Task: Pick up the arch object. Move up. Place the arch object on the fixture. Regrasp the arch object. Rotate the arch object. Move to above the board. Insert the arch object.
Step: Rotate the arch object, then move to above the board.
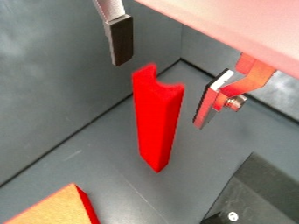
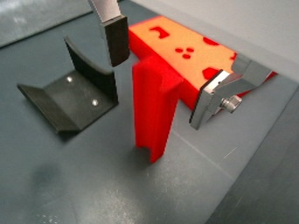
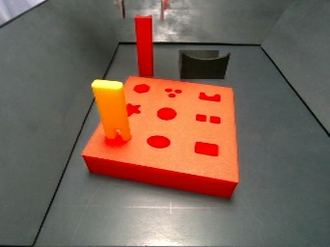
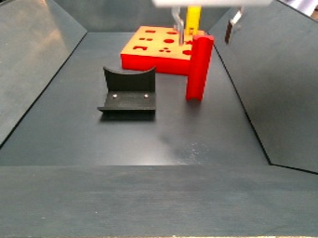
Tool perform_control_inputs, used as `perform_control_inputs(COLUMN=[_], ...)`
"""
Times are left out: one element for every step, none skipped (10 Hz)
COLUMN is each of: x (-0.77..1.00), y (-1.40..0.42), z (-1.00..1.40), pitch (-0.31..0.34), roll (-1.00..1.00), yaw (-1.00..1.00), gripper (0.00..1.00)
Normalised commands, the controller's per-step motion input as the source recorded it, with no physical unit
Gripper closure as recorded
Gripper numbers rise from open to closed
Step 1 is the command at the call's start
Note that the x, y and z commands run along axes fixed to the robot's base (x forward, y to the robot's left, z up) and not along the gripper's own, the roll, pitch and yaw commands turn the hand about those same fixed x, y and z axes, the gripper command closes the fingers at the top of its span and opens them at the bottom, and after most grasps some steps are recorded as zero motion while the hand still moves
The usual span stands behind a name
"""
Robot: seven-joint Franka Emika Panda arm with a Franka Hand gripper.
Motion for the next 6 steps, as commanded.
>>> perform_control_inputs(x=[0.01, 0.01, 0.01, 0.00, 0.13, 0.13], y=[-0.01, -0.01, -0.01, 0.00, 0.11, 0.11], z=[-0.55, -0.39, -0.24, 0.00, 1.00, 1.00], pitch=[-0.056, -0.059, -0.058, -0.054, -0.299, -0.296], roll=[-0.01, -0.01, -0.02, -0.03, -0.16, -0.16], yaw=[0.05, 0.05, 0.05, 0.04, 0.38, 0.37], gripper=[0.00, 0.00, 0.00, 1.00, 1.00, 1.00])
